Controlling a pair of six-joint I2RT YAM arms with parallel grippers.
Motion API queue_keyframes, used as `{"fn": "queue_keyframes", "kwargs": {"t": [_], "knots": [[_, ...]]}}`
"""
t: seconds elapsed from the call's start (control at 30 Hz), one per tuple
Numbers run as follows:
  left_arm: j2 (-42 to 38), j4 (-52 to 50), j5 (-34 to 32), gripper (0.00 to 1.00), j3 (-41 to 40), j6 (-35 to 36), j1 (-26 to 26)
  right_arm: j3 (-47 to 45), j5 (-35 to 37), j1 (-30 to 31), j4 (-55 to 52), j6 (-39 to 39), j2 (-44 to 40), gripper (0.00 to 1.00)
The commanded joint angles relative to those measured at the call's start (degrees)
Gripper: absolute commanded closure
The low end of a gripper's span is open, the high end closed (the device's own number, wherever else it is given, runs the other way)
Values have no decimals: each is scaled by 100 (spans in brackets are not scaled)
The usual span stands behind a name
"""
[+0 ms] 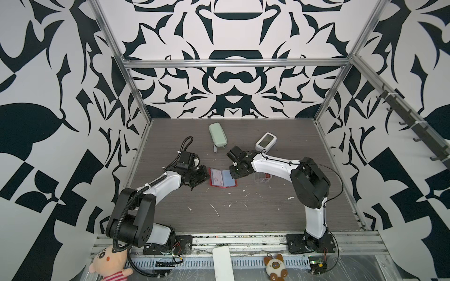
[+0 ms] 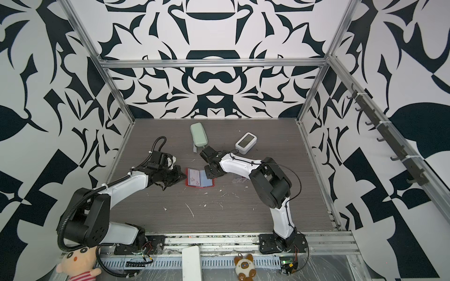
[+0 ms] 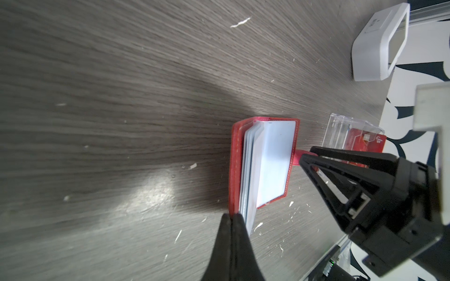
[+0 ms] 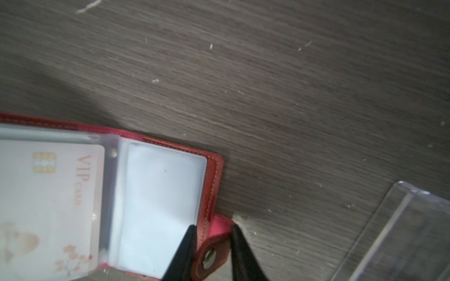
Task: Insert credit cards into a card holder
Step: Close the card holder at the center of the table.
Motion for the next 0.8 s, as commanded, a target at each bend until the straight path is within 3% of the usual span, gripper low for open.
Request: {"fn": "queue_keyframes", "kwargs": {"t": [0.0,0.13,0.5,0.7,0.77], "knots": [[-139,-414,-289,100,276,149,-66,107,91,32,-61,-21,-189,90],[-93,-726,-555,100,487,247,-151,-48,-98,32,150,22,-328,98],[240,-1544,-1698,100,1323,440,-868,-972,-917,-184,1436,427,-721,100],[627,-1539,-1682,100,1681,450,-1266,-1155,-1033,-245,1669,557,-765,100],[764,-1457,-1570,93,1746,442,-1365,-1201,-1041,-258,1722,591,-782,100]]}}
